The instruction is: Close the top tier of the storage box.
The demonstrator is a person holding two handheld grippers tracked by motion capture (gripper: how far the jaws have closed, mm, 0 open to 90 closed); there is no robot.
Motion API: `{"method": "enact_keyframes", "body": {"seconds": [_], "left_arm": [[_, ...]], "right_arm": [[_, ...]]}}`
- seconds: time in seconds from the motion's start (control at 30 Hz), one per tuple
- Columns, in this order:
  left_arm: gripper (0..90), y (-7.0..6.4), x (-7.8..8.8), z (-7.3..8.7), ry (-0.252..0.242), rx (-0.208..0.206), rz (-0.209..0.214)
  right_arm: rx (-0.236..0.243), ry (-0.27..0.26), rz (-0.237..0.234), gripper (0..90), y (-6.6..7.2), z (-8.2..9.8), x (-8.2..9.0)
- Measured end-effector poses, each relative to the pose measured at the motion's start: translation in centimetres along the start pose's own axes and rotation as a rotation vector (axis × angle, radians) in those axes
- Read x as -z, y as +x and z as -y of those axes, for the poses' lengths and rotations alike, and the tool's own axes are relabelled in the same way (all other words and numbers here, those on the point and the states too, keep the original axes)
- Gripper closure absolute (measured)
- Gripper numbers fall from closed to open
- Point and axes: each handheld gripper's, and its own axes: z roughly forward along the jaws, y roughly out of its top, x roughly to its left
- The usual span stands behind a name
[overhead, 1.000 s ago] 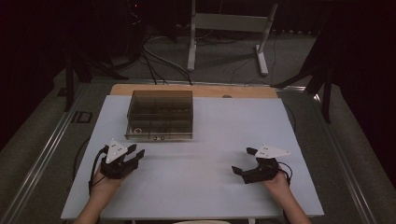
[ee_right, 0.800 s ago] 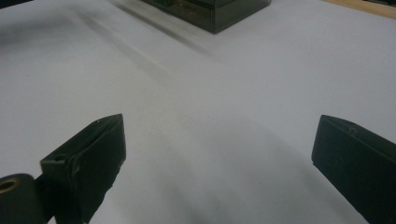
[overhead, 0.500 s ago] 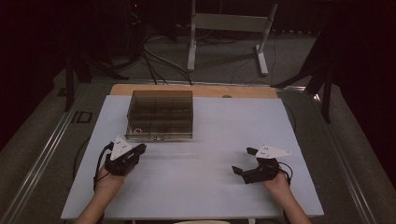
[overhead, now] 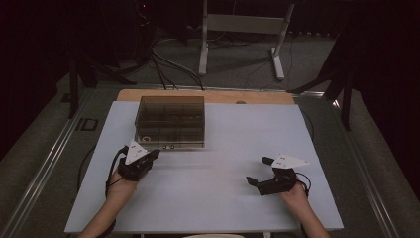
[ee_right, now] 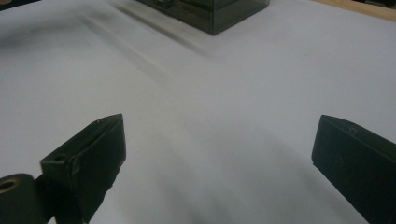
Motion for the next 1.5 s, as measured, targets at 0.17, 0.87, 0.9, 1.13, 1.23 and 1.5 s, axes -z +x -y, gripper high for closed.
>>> {"method": "enact_keyframes", "body": {"seconds": [0.17, 0.87, 0.9, 1.13, 1.23, 1.5], "left_arm": [[90.0, 0.1, -0.5, -0.2, 0.005, -0.002, -0.002], [90.0, 0.3, -1.8, -0.6, 0.006, -0.009, -0.008], [90.0, 0.3, -1.8, -0.6, 0.004, -0.010, -0.008], [90.0, 0.4, -1.9, -0.6, 0.008, -0.012, -0.008], [90.0, 0.4, -2.0, -0.6, 0.009, -0.012, -0.005], [90.0, 0.6, -2.2, -0.5, 0.013, -0.007, -0.007]], "right_arm": [[-0.002, 0.000, 0.000, 3.0, 0.0, 0.0, 0.0], [-0.005, -0.003, 0.001, 3.0, -0.1, 0.1, 0.3], [-0.007, -0.004, 0.001, 3.0, -0.1, 0.1, 0.3], [-0.013, -0.006, 0.001, 3.0, -0.1, 0.1, 0.4], [-0.010, -0.004, 0.001, 3.0, -0.1, 0.1, 0.4], [-0.008, -0.002, 0.005, 3.0, -0.1, 0.1, 0.4]]}}
